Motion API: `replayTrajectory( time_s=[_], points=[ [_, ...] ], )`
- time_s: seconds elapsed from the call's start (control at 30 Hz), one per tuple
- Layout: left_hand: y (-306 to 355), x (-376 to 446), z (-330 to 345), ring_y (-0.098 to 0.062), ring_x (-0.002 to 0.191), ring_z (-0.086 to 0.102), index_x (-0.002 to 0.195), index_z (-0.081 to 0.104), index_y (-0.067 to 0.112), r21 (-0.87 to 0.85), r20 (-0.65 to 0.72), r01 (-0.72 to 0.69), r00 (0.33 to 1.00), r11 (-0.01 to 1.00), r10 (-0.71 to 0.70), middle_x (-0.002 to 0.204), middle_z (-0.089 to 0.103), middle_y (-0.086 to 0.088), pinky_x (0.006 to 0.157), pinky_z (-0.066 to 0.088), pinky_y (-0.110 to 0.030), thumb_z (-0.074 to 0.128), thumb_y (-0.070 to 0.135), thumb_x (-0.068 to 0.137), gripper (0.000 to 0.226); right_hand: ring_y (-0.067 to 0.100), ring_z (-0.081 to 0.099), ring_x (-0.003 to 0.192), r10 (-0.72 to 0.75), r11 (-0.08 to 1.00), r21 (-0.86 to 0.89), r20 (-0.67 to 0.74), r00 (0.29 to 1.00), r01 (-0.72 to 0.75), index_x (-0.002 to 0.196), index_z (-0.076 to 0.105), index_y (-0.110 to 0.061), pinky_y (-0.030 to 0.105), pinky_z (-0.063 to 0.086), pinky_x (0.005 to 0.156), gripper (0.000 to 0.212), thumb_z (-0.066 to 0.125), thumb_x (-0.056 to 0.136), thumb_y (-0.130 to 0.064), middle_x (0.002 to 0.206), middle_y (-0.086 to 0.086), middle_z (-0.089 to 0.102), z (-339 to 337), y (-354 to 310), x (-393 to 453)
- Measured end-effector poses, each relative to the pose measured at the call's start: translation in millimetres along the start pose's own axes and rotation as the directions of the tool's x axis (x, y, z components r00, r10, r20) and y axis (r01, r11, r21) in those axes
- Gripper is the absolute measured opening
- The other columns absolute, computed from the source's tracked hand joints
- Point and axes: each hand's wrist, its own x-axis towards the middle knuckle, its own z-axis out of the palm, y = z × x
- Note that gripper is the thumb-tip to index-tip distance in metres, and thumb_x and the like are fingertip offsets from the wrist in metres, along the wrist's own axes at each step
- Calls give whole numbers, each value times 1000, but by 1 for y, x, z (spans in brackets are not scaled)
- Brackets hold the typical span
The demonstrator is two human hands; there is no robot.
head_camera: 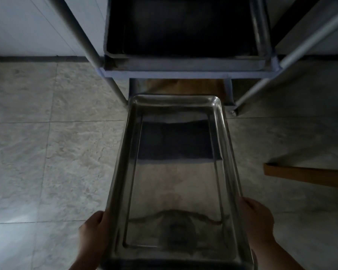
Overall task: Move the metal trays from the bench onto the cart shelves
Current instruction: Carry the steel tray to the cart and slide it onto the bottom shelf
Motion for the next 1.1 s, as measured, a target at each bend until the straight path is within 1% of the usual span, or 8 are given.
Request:
replayTrajectory(
  time_s=[0.13,0.27,0.37,0.57,0.73,0.87,0.97,1.1],
  points=[
    [8,49,52,-23,56,54,59,63,12,-33,-36,-52,998,998,51,54,59,-8,52,39,-28,57,30,97,42,46,59,78,-69,995,67,-2,998,69,79,65,11,49,53,77,34,56,96,-17,78,34,63,38,12,61],
    [29,94,92,-26,56,55,62,64,11,-78,-67,-146,988,986,141,57,59,-10,50,38,-28,55,32,99,43,42,54,59,-99,984,150,18,995,95,70,60,8,43,47,63,37,56,96,-18,74,37,59,67,9,124],
    [49,129,117,-32,61,58,66,65,7,-115,-87,-193,979,974,184,62,61,-15,54,43,-33,54,35,98,44,36,59,68,-105,975,198,9,994,101,61,64,-13,49,50,72,33,59,93,-15,67,22,61,84,-1,169],
    [89,203,165,-27,57,52,62,58,8,-157,-122,-238,968,958,220,59,57,-13,53,39,-33,52,39,96,47,19,65,69,-67,941,325,-83,994,91,63,73,-47,37,52,75,28,67,83,-29,58,-10,67,119,-25,251],
    [120,259,187,-25,53,51,60,57,10,-175,-150,-296,951,939,272,56,55,-11,52,39,-33,52,44,95,49,14,66,67,-59,902,417,-128,990,108,64,75,-43,28,48,70,24,70,82,-28,60,-18,70,149,-46,303],
    [140,295,202,-31,57,51,63,56,5,-173,-212,-354,925,919,316,58,55,-15,53,40,-37,52,43,95,50,-3,59,51,-144,869,468,-72,987,161,49,70,-38,14,46,54,46,66,89,-16,50,-20,63,175,-54,352],
    [154,314,215,-35,62,57,68,62,8,-154,-232,-388,908,909,348,64,61,-17,56,45,-39,51,47,94,48,-3,47,41,-199,853,483,-52,979,199,37,58,-30,12,40,49,59,64,91,-8,40,-17,50,189,-62,388],
    [173,337,231,-31,61,56,68,62,9,-151,-267,-425,887,892,378,63,60,-14,53,39,-36,49,49,92,49,-5,52,51,-255,845,467,-75,964,260,64,57,-24,17,42,59,31,64,92,-13,53,-14,59,204,-70,430]
  ],
)
